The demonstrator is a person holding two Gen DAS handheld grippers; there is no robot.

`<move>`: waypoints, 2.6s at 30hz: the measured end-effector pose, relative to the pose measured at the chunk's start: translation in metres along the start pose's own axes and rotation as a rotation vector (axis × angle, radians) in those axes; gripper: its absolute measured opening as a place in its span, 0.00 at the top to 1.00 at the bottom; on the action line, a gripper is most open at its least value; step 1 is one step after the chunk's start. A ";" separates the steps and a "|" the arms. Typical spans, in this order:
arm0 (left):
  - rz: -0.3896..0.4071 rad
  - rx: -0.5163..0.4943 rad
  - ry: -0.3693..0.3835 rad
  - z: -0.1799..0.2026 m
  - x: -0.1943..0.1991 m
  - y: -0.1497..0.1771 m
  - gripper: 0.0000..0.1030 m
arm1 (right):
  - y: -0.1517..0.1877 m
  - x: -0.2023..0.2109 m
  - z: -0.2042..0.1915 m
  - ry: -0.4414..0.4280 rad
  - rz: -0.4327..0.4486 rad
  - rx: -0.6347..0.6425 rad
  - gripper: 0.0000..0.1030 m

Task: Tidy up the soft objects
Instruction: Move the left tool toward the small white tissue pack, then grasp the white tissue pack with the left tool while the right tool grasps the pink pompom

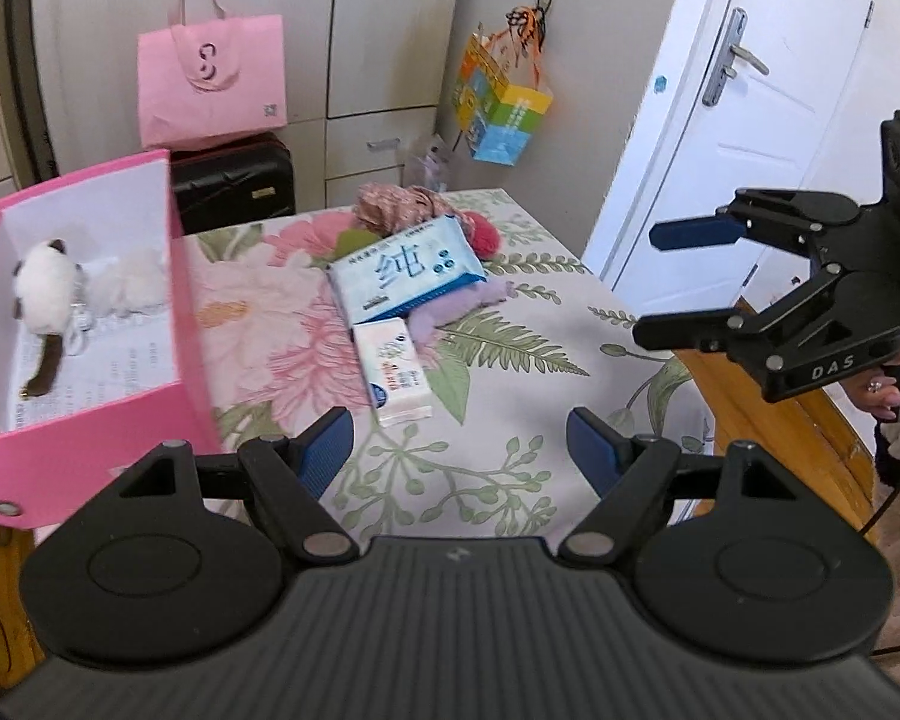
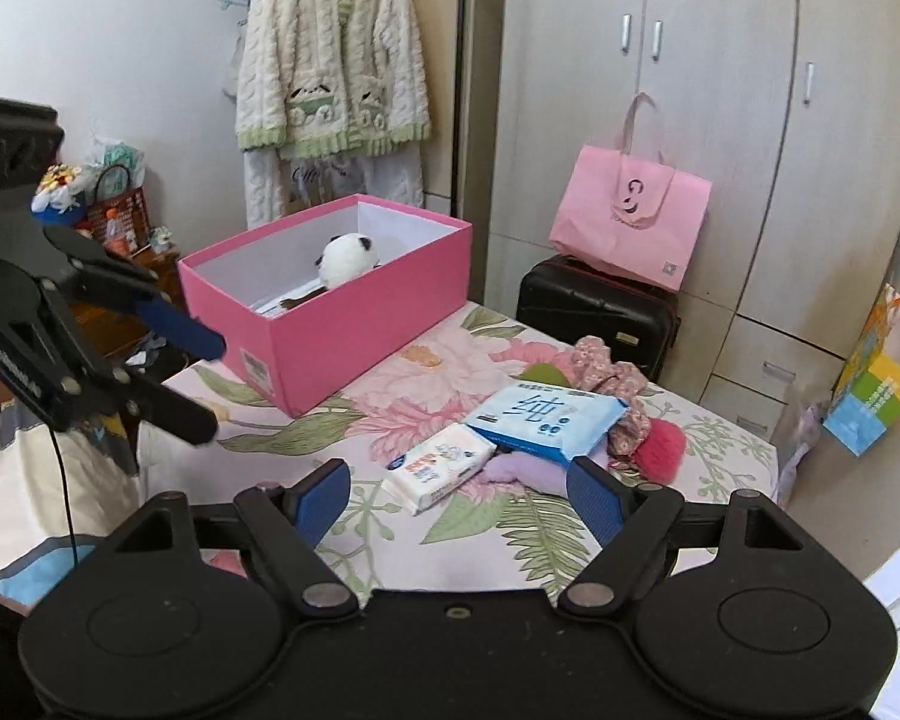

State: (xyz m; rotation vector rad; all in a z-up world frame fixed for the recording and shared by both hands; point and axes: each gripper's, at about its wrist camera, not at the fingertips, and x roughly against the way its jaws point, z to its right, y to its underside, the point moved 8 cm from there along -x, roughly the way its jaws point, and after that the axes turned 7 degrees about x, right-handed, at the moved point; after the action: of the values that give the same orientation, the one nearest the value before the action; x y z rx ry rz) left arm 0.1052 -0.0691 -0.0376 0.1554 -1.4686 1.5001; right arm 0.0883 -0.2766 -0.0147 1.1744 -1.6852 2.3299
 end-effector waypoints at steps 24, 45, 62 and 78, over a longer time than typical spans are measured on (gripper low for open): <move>0.059 0.010 -0.146 -0.031 -0.149 0.004 0.25 | 0.061 -0.109 0.127 0.167 0.108 -0.123 0.20; 0.153 -0.036 -0.238 -0.035 -0.183 -0.002 0.47 | 0.063 -0.206 0.170 0.068 0.048 -0.141 0.29; 0.183 0.077 -0.225 -0.040 -0.172 -0.001 0.61 | 0.082 -0.184 0.169 0.139 0.008 -0.237 0.51; 0.202 0.140 -0.195 -0.038 -0.132 0.015 0.61 | 0.109 -0.119 0.145 0.247 -0.040 -0.318 0.51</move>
State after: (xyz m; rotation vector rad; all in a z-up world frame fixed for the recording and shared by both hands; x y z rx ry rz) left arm 0.1806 -0.1056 -0.1469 0.2497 -1.5703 1.7947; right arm 0.2048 -0.3956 -0.1531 0.8180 -1.8303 1.9880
